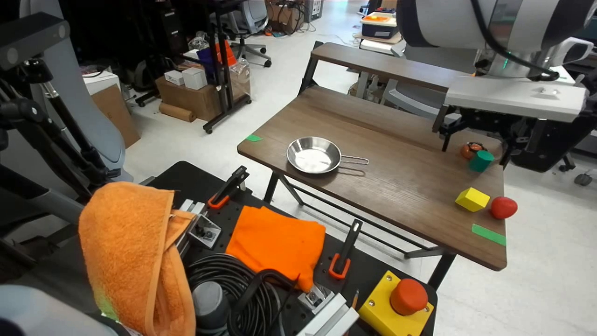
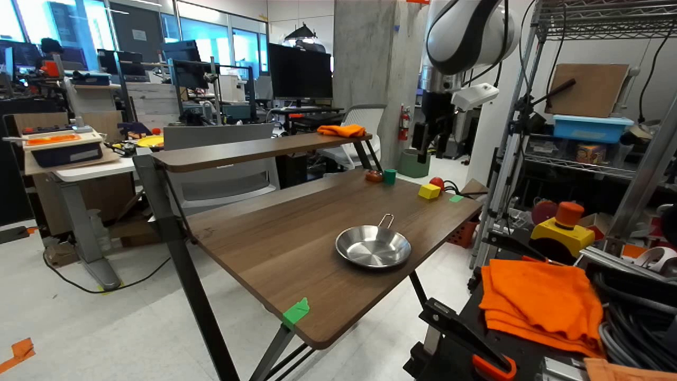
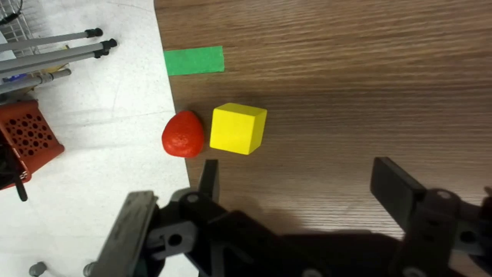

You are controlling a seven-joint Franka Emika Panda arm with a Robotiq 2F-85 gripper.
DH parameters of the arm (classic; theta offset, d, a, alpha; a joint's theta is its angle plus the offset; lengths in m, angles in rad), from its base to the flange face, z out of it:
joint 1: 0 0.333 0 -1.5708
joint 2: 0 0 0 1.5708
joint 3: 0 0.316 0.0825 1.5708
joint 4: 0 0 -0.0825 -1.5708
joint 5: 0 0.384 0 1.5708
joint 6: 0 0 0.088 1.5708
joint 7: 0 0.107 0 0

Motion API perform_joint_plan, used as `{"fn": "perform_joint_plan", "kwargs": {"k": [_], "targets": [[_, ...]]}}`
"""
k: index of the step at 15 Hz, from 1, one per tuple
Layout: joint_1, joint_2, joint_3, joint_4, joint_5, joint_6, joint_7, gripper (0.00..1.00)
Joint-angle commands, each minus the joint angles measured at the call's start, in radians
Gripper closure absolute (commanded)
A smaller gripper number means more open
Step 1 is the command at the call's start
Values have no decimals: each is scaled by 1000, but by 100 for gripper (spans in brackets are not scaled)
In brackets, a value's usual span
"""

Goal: Put the yellow block on the silver pan then remove it from the pan

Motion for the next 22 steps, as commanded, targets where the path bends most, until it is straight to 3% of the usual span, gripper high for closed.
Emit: {"fn": "perform_joint_plan", "kwargs": {"k": [1, 10, 14, 18, 20, 21, 22], "targets": [[10, -124, 41, -138, 36, 12, -3, 0], [33, -287, 145, -273, 223, -15, -24, 0], [93, -366, 129, -302, 137, -106, 120, 0], [151, -445, 140, -325, -97, -191, 373, 0], [171, -487, 166, -344, -134, -214, 417, 0], [152, -423, 153, -308, -88, -182, 364, 0], [159, -436, 160, -313, -92, -186, 376, 0]]}}
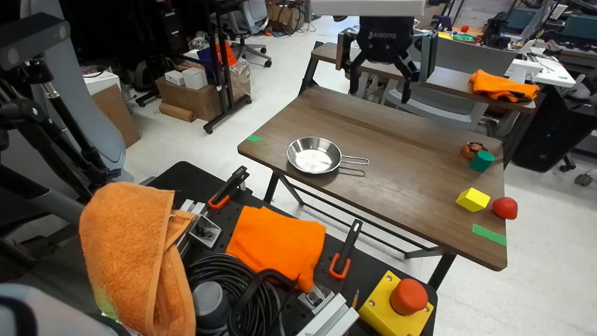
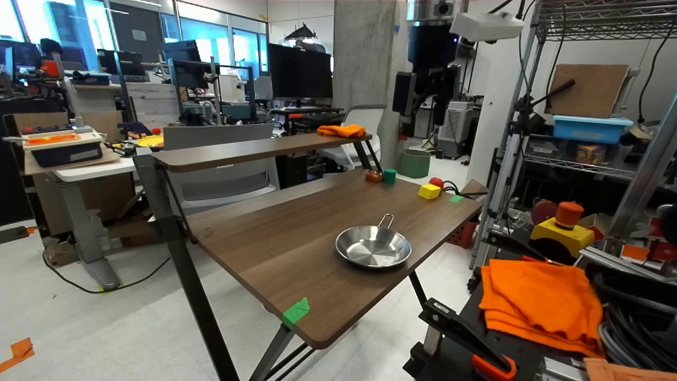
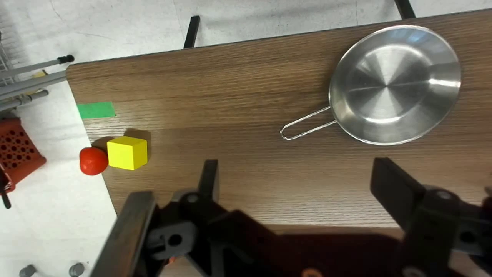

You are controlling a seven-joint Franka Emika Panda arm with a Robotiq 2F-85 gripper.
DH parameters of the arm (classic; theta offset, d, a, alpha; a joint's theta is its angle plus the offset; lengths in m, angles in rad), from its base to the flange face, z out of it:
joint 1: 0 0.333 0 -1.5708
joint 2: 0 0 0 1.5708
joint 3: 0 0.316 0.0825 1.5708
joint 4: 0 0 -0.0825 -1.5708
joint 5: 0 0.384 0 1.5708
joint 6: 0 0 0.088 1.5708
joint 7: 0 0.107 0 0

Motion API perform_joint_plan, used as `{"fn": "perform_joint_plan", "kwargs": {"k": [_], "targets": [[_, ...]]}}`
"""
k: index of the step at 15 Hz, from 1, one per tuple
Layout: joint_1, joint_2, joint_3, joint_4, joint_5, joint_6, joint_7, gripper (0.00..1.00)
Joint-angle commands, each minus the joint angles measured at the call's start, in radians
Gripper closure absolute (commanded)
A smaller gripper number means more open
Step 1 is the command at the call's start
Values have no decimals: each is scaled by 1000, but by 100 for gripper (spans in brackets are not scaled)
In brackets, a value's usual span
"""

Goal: Put the yellow block on the silver pan then remove it from the pan

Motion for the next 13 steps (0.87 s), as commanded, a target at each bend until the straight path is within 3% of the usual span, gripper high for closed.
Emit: {"fn": "perform_joint_plan", "kwargs": {"k": [1, 13], "targets": [[-3, -1, 5, 1, 1, -2, -1, 0], [-9, 11, -2, 1, 1, -1, -3, 0]]}}
